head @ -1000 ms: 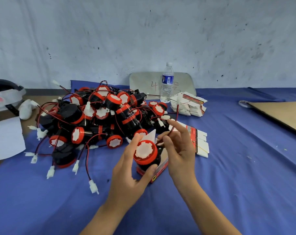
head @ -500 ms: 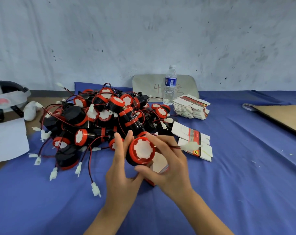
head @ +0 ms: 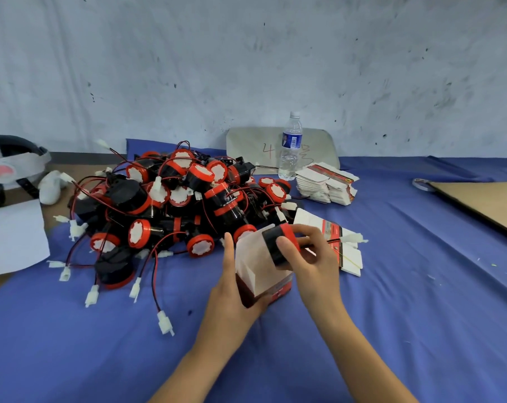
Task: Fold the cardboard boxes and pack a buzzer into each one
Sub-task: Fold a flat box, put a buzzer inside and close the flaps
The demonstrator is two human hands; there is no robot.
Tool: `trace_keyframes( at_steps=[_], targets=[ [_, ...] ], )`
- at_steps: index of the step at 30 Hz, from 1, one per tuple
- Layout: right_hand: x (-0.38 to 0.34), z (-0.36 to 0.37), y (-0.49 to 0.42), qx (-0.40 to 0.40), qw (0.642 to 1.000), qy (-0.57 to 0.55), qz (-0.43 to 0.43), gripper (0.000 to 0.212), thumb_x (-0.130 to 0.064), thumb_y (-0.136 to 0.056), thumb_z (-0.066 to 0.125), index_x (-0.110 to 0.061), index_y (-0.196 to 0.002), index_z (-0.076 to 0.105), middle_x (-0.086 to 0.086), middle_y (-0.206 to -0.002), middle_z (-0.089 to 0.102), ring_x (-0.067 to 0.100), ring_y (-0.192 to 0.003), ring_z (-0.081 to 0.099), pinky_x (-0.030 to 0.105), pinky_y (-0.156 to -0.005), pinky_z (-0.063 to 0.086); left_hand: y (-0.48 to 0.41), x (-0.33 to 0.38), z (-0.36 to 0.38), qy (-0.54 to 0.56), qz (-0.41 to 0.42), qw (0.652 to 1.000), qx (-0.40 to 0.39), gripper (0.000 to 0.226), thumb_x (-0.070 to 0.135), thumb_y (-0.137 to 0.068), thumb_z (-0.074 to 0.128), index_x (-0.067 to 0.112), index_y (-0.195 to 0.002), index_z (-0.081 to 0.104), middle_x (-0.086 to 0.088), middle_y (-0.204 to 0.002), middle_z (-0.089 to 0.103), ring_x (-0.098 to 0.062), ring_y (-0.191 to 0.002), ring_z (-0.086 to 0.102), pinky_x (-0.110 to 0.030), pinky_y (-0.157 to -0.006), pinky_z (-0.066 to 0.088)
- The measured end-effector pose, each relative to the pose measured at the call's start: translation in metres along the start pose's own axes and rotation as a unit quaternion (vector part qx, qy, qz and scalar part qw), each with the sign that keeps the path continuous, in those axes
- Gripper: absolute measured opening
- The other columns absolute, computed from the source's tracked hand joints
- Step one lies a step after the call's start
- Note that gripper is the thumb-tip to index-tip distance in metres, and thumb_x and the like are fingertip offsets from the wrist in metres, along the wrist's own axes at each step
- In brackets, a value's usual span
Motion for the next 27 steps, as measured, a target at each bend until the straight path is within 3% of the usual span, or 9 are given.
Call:
trace_keyframes(
  at_steps=[2,6,10,14,19,22,25,27],
  targets=[
    [0.002,0.001,0.001,-0.016,0.996,0.083,-0.032,0.022,-0.023,-0.079,0.077,-0.029,-0.097,0.067,-0.008,-0.086,0.068,0.009,-0.084,0.065,0.023,-0.071,0.054,-0.001,-0.004,0.000,-0.012,-0.005,1.000,0.001,0.114,0.080,-0.052,0.057,0.068,-0.128,-0.028,0.006,-0.110,0.068,-0.005,-0.090,0.064,-0.006,-0.066,0.045],
    [0.006,0.009,0.005,-0.072,0.948,0.289,-0.111,0.035,-0.034,-0.074,0.079,-0.023,-0.104,0.063,-0.008,-0.099,0.057,0.009,-0.088,0.056,0.008,-0.071,0.042,-0.001,-0.007,0.001,0.025,0.010,1.000,-0.004,0.114,0.073,-0.055,0.063,0.066,-0.137,-0.016,0.009,-0.116,0.068,-0.003,-0.100,0.064,-0.010,-0.076,0.049],
    [0.007,0.009,0.006,-0.074,0.932,0.334,-0.121,0.037,-0.040,-0.075,0.077,-0.020,-0.102,0.062,-0.004,-0.098,0.057,0.014,-0.087,0.056,0.014,-0.070,0.040,-0.002,-0.010,0.002,0.032,0.020,0.999,-0.003,0.112,0.068,-0.058,0.066,0.065,-0.140,-0.010,0.007,-0.123,0.066,-0.006,-0.107,0.063,-0.010,-0.083,0.048],
    [0.010,0.009,0.005,-0.101,0.928,0.336,-0.128,0.038,-0.041,-0.078,0.075,-0.022,-0.110,0.066,-0.006,-0.106,0.059,0.010,-0.094,0.057,0.002,-0.074,0.036,-0.003,-0.012,0.002,0.018,0.018,1.000,0.006,0.107,0.068,-0.060,0.064,0.068,-0.138,-0.008,-0.006,-0.120,0.067,-0.015,-0.105,0.064,-0.006,-0.079,0.046],
    [0.015,0.012,0.005,-0.129,0.918,0.354,-0.119,0.038,-0.043,-0.085,0.067,-0.023,-0.118,0.066,-0.010,-0.113,0.056,0.007,-0.097,0.056,0.010,-0.081,0.041,-0.003,-0.012,0.000,-0.002,0.019,1.000,0.009,0.106,0.063,-0.063,0.067,0.068,-0.138,-0.008,-0.007,-0.124,0.065,-0.016,-0.107,0.063,-0.007,-0.080,0.046],
    [0.020,0.015,0.006,-0.178,0.904,0.376,-0.098,0.025,-0.037,-0.094,0.057,-0.022,-0.107,0.072,-0.010,-0.113,0.057,0.011,-0.097,0.058,0.018,-0.079,0.043,-0.001,-0.011,0.000,-0.027,0.046,0.999,0.004,0.112,0.035,-0.074,0.080,0.067,-0.139,-0.004,0.005,-0.130,0.062,-0.005,-0.111,0.061,-0.008,-0.085,0.046],
    [0.024,0.018,0.007,-0.221,0.883,0.403,-0.099,0.026,-0.027,-0.098,0.050,-0.021,-0.109,0.073,-0.008,-0.118,0.054,0.011,-0.104,0.055,0.023,-0.083,0.044,0.000,-0.010,0.000,-0.037,0.068,0.997,0.004,0.109,0.017,-0.077,0.080,0.070,-0.138,0.007,0.022,-0.131,0.052,0.009,-0.114,0.053,-0.004,-0.088,0.043],
    [0.024,0.018,0.007,-0.228,0.882,0.398,-0.110,0.026,-0.021,-0.097,0.050,-0.019,-0.111,0.072,-0.006,-0.118,0.054,0.012,-0.106,0.054,0.025,-0.084,0.046,0.001,-0.007,0.001,-0.046,0.093,0.995,0.005,0.102,0.009,-0.080,0.077,0.070,-0.136,0.018,0.022,-0.139,0.044,0.016,-0.118,0.045,-0.001,-0.089,0.038]
  ],
)
Point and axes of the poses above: each hand's wrist, its own y-axis away from the middle knuckle, its own z-axis out of the palm, x = y × z, the point moved 3 cm from there along -y, towards the middle knuckle
